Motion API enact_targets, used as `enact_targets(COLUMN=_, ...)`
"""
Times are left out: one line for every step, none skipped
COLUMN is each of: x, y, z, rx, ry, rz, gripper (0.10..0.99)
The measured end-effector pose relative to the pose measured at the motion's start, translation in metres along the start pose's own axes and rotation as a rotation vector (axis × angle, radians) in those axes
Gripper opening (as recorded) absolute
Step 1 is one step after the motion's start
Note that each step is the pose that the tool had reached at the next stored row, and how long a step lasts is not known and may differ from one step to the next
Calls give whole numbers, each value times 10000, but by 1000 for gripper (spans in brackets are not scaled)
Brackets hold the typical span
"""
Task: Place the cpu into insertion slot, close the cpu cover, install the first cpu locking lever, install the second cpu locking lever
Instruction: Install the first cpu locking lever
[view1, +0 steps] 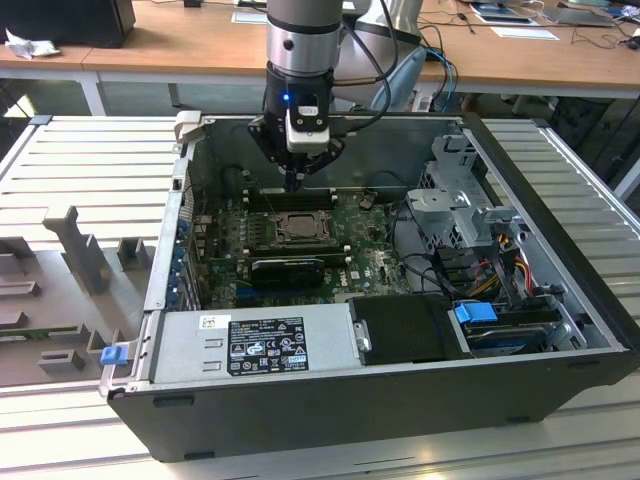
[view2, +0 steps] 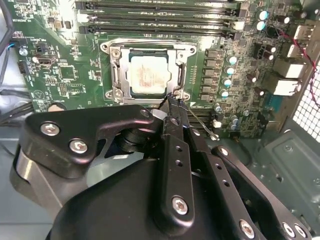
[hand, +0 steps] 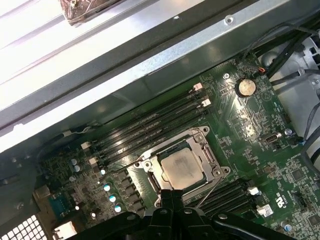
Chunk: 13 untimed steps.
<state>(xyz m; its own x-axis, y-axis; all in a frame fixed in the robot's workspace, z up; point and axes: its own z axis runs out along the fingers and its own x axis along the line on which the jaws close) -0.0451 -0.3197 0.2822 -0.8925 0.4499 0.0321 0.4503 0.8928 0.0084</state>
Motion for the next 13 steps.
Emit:
enact_targets(x=0, y=0, z=1, rx=1, ry=1, rz=-63, gripper=106)
enact_targets(x=0, y=0, z=1, rx=4, ry=2, rz=-174, gripper=106)
enact_targets(x=0, y=0, z=2, rx=7, ry=3, rz=-270, gripper=106)
enact_targets(x=0, y=0, z=3, rx=12, ry=4, rz=-438, gripper=106)
enact_targets(x=0, y=0, z=3, rx=17, ry=5, rz=-584, gripper=106)
enact_targets(x=0, y=0, z=4, rx=25, ry=8, rz=-811, gripper=106)
enact_targets(x=0, y=0, z=5, rx=30, ry=9, rz=-975, gripper=106)
enact_targets(x=0, y=0, z=6, rx=37, ry=11, rz=-1190, gripper=106)
enact_targets(x=1, y=-1, z=10, rx=37, ry=12, rz=-1310, gripper=106)
enact_targets(x=2, y=-1, z=11, rx=41, ry=13, rz=-1403, gripper=106)
enact_targets(x=2, y=-1, z=13, rx=46, ry=15, rz=-1556, gripper=106)
enact_targets(x=3, y=-1, z=17, rx=56, ry=17, rz=-1923, gripper=106)
enact_targets(x=3, y=-2, z=19, rx=71, ry=21, rz=-2321, gripper=106)
